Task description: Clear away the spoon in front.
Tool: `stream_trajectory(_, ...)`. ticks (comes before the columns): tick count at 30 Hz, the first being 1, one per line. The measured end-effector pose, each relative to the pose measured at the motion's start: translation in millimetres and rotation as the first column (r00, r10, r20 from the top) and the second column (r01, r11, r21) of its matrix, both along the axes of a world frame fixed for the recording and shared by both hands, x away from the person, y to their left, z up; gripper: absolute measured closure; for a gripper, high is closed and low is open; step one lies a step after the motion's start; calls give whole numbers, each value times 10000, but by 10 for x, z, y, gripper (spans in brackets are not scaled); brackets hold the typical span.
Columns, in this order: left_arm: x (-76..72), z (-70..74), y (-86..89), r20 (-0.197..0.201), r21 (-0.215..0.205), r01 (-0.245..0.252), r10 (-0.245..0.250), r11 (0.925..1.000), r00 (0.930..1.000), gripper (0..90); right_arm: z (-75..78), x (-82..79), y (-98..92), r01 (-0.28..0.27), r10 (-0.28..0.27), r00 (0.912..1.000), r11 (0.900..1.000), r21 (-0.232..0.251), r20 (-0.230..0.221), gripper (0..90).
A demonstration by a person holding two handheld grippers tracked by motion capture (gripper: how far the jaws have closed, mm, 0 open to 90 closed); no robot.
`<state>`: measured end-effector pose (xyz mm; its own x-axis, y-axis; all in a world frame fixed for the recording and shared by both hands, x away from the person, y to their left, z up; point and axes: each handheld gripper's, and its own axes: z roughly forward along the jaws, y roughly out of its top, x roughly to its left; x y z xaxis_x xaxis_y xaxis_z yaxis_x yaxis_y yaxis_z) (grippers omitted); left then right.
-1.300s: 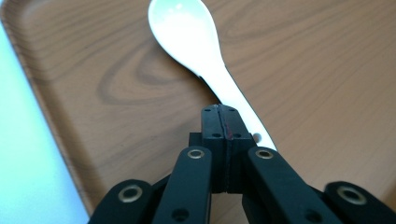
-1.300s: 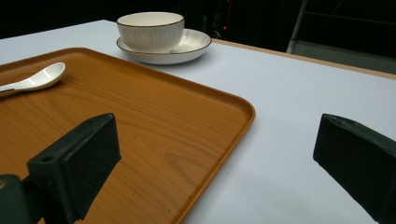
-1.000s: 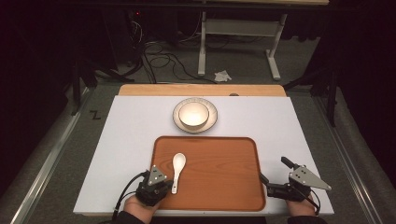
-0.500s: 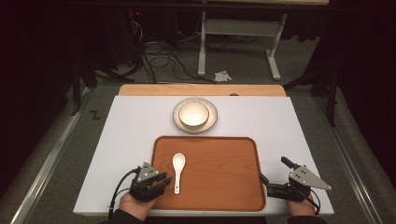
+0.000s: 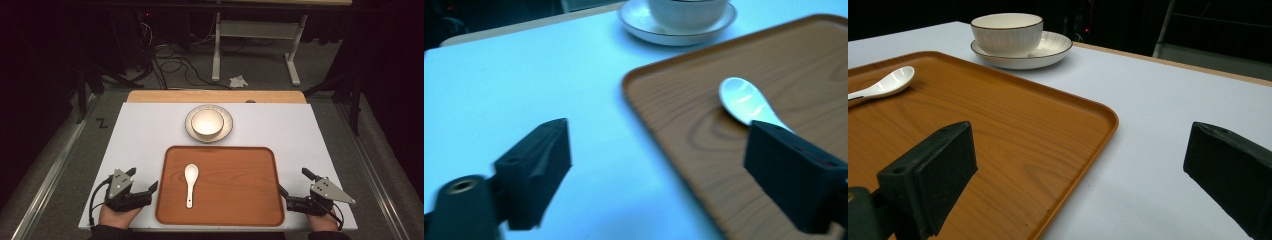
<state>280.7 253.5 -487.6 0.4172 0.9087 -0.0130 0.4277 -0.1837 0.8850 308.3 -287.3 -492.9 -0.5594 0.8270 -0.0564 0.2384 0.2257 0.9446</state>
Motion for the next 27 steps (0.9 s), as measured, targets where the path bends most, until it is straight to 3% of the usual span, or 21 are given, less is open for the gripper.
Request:
stream_trajectory(1, -8, -7, 63, -109, -118, -113, 111, 9999, 9999, 27, -1, 1, -1, 6, -6, 10000, 10000, 0, -2, 13)
stream_trajectory(7, -61, -50, 254, -323, -469, -429, 414, 9980, 9986, 0, -2, 6, 7, -5, 5, 10000, 10000, -22, -16, 12)
stream_trajectory(14, -62, -34, 188, -235, -531, -189, 176, 9984, 9996, 0, -2, 1, 21, -10, 9, 10000, 10000, -56, -45, 13)
stream_trajectory(19, -51, -45, 214, -348, -781, -293, 267, 9965, 9990, 0, -1, 8, 11, -26, 26, 10000, 10000, -65, 18, 12)
stream_trajectory(27, -59, -35, 214, -391, -842, -311, 278, 9960, 9988, 0, 3, 3, 15, -47, 47, 10000, 10000, -66, 32, 13)
